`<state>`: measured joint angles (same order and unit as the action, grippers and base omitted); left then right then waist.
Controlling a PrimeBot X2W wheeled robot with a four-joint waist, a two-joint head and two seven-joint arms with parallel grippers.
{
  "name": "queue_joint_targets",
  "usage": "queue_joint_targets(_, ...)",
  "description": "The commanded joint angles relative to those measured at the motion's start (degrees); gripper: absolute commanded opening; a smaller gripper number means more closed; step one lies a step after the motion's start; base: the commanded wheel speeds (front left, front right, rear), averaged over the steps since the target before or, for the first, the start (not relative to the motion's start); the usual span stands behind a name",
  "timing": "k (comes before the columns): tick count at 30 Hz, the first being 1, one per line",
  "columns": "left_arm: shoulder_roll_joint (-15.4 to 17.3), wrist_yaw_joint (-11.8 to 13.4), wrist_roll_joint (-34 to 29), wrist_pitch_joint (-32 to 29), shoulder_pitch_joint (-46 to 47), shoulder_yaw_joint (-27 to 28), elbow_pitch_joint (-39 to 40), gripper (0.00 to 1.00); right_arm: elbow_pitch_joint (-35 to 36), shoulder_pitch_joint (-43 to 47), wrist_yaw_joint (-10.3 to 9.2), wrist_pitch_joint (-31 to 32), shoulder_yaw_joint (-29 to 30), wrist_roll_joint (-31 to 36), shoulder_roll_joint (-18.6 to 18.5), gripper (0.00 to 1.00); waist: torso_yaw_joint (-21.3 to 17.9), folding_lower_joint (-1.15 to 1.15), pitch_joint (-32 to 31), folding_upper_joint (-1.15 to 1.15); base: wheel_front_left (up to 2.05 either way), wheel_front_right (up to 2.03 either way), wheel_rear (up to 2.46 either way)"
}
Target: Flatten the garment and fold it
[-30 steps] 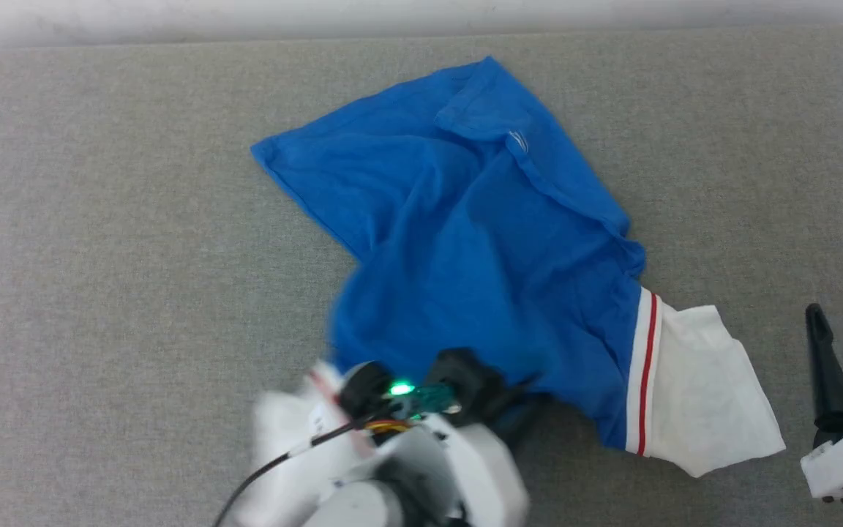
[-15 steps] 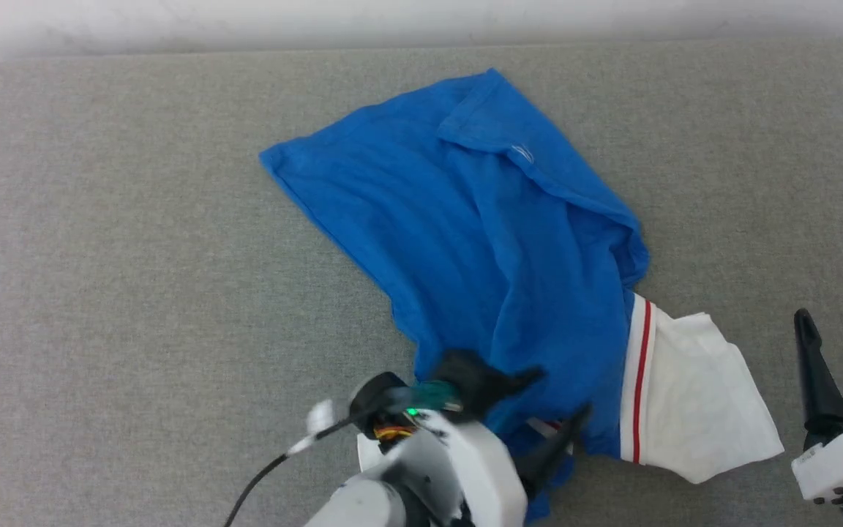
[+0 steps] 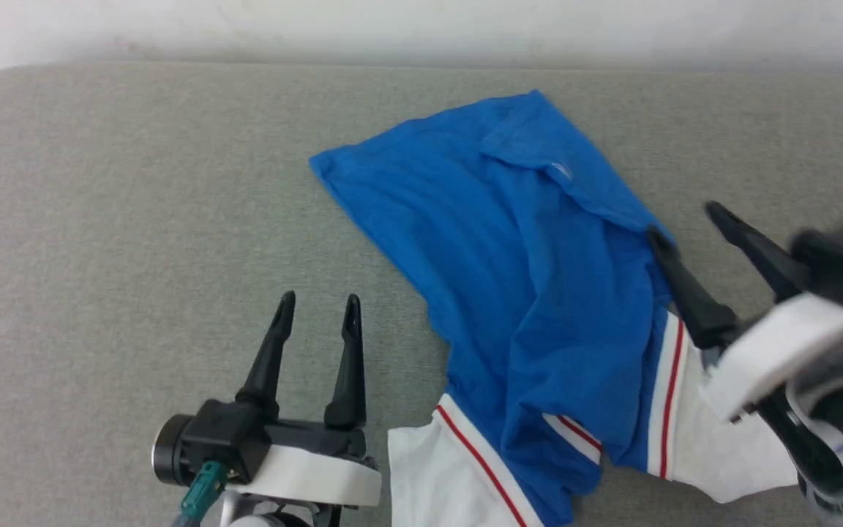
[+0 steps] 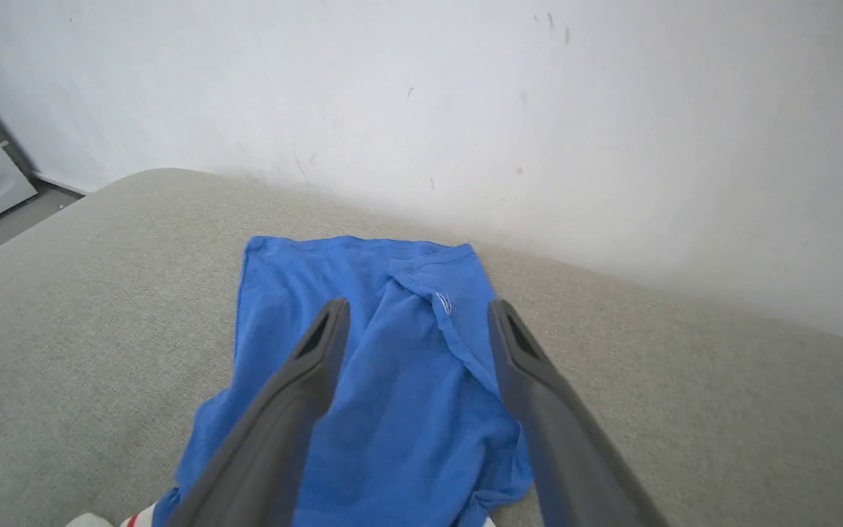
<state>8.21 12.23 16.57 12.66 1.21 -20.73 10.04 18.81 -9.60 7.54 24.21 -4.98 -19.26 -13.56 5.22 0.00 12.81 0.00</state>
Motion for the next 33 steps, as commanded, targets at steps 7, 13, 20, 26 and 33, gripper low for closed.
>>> queue_joint_targets(7, -1.25, -0.10, -0.13, 1.30, -0.09, -1.14, 0.03, 1.00, -7.02, -12.61, -0.05, 11.14, -13.68, -5.41, -5.81, 1.00, 5.77, 0.00, 3.03, 0.00, 0.00, 0.00, 0.00)
queue_joint_targets(13, -2.25, -0.52, -1.17, 1.92, 1.42, -2.51, -0.73, 1.00, -16.20, -18.86, -0.05, 18.32, -24.40, -4.92, -8.25, 1.00, 9.01, 0.00, 5.38, 0.00, 0.00, 0.00, 0.00)
queue_joint_targets(20, -3.58, -0.93, -0.88, 2.23, 2.91, -3.48, -2.33, 1.00, -26.40, -20.51, -0.05, 19.20, -33.19, -3.78, -9.62, 1.00, 11.69, 0.00, 7.06, 0.00, 0.00, 0.00, 0.00)
queue_joint_targets(26, -4.36, -1.03, -0.70, 2.31, 3.36, -3.87, -3.00, 1.00, -30.52, -22.62, -0.05, 14.18, -31.47, -4.09, -8.43, 0.00, 12.78, 0.00, 7.42, 0.00, 0.00, 0.00, 0.00)
queue_joint_targets(33, -4.95, -1.68, -0.62, 2.32, 3.78, -4.91, -3.12, 1.00, -29.56, -34.92, -0.05, 10.61, -28.82, -2.68, -8.35, 0.00, 15.01, 0.00, 8.97, 0.00, 0.00, 0.00, 0.00)
